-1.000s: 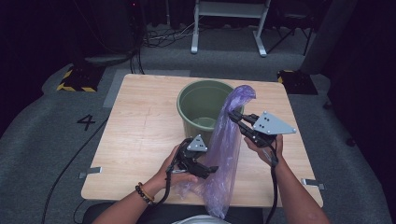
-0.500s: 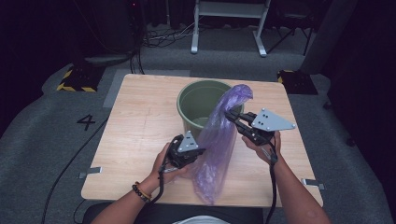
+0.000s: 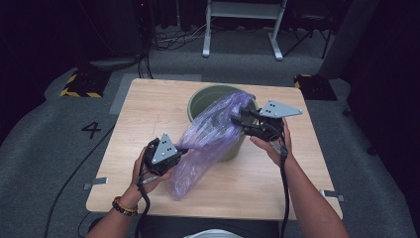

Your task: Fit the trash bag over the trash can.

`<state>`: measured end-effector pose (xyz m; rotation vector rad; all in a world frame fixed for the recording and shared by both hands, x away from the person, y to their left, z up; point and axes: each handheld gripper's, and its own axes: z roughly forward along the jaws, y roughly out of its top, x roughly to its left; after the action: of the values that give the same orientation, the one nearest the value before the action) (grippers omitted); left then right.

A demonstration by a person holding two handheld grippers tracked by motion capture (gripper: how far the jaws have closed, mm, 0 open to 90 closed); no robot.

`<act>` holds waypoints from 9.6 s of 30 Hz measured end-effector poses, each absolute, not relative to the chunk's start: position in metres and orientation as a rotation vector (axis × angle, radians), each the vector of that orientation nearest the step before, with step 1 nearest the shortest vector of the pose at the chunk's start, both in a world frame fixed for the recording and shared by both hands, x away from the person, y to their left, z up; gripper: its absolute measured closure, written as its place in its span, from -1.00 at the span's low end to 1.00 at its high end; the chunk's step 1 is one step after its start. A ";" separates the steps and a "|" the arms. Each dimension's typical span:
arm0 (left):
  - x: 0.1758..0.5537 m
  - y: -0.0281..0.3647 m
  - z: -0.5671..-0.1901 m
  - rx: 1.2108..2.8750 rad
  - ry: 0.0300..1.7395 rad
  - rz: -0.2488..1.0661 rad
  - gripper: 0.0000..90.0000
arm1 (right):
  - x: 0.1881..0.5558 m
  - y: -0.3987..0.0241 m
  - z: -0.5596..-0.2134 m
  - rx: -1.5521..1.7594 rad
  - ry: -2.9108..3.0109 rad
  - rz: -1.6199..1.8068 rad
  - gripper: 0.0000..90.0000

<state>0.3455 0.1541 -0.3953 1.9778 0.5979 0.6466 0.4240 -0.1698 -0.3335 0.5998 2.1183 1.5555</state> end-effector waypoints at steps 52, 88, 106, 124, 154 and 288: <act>0.343 0.113 -0.408 2.021 0.489 0.611 0.95 | 0.369 -0.181 -0.411 0.603 2.279 1.575 0.26; 0.342 0.131 -0.382 1.979 0.388 0.652 0.90 | 0.426 -0.198 -0.345 0.798 2.111 1.402 0.79; 0.347 0.132 -0.373 1.934 0.432 0.693 1.00 | 0.400 -0.214 -0.328 0.576 2.058 1.234 -0.23; 0.350 0.128 -0.375 1.937 0.451 0.703 1.00 | 0.366 -0.241 -0.387 0.592 2.302 1.463 -0.08; 0.359 0.136 -0.369 1.919 0.459 0.703 0.98 | 0.406 -0.237 -0.410 0.677 2.216 1.480 0.85; 0.345 0.055 -0.351 2.044 0.303 0.695 -0.28 | 0.370 -0.179 -0.326 0.319 2.013 1.363 0.84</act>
<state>0.3452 0.0551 -0.3508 2.0440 0.3031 0.6954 0.3699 -0.1790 -0.3263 0.3185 2.0131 1.3627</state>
